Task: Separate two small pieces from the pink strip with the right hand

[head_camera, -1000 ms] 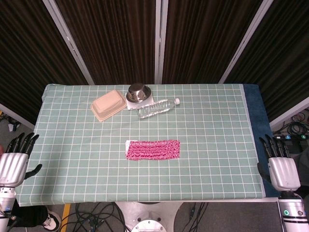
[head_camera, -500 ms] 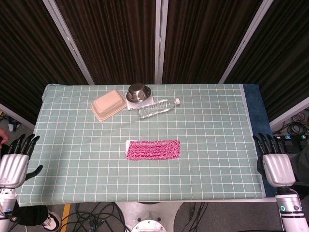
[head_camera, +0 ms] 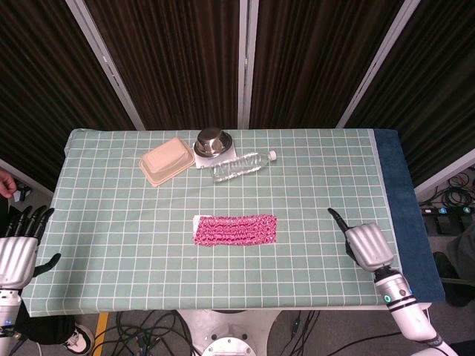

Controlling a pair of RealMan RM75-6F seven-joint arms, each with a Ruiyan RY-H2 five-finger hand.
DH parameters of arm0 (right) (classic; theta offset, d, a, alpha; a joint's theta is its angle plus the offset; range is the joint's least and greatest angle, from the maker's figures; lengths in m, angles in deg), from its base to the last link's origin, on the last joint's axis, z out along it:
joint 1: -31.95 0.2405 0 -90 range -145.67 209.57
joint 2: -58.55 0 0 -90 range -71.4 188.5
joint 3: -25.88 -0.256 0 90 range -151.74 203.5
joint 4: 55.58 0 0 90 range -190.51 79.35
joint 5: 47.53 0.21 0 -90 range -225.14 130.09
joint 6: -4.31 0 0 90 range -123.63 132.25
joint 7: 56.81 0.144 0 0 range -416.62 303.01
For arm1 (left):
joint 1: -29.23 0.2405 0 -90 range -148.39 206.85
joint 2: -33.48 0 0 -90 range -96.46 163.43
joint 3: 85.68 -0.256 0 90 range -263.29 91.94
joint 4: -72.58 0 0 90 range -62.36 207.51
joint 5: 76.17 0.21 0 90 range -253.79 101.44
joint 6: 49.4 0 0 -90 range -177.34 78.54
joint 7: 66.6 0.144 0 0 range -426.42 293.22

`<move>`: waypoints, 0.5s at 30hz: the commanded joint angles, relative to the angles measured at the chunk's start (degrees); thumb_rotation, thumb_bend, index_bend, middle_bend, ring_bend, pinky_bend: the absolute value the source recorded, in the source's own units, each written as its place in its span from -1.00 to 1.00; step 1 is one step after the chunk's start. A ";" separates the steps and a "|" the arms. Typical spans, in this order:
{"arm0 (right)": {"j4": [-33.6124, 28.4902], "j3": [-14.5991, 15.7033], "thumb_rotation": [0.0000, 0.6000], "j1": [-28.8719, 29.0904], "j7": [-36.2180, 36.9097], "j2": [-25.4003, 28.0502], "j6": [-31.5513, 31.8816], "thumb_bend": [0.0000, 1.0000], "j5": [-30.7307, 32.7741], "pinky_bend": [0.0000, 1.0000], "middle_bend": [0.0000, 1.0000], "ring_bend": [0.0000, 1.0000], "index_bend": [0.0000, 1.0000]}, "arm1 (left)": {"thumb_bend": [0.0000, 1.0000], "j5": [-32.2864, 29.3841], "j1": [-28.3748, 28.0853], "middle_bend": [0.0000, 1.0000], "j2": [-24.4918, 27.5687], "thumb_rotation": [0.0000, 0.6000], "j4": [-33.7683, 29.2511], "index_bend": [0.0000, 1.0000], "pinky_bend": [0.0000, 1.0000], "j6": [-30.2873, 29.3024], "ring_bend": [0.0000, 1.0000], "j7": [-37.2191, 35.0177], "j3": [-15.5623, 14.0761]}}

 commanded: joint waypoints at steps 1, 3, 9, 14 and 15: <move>-1.95 -1.06 1.00 3.61 -4.44 -2.69 -5.50 1.00 4.45 0.47 0.71 0.73 -0.99 | -0.62 -0.04 0.06 -0.86 0.13 1.00 0.00 -0.83 -0.73 -0.02 -1.00 -0.22 0.00; -2.64 -1.49 1.00 5.32 -7.16 -3.78 -7.93 1.00 7.37 0.47 0.72 0.74 -0.99 | -0.62 -0.05 0.15 -0.86 0.23 1.00 0.03 -0.83 -0.73 -0.21 -1.00 -0.54 0.06; -3.47 -2.09 1.00 10.78 -17.21 -7.85 -13.39 1.00 20.59 0.48 0.74 0.75 -0.98 | -0.62 -0.38 0.41 -0.86 0.75 1.00 0.07 -0.83 -0.73 -0.53 -1.00 -1.22 0.28; -2.41 -1.68 1.00 14.81 -20.18 -10.96 -16.18 1.00 30.64 0.48 0.74 0.75 -1.00 | -0.62 -0.93 0.71 -0.86 1.42 1.00 -0.03 -0.83 -0.73 -0.77 -1.00 -1.81 0.52; -2.24 -1.46 1.00 15.57 -20.67 -11.31 -16.65 1.00 32.22 0.48 0.74 0.75 -1.00 | -0.62 -1.01 0.74 -0.86 1.52 1.00 -0.01 -0.83 -0.73 -0.78 -1.00 -1.88 0.55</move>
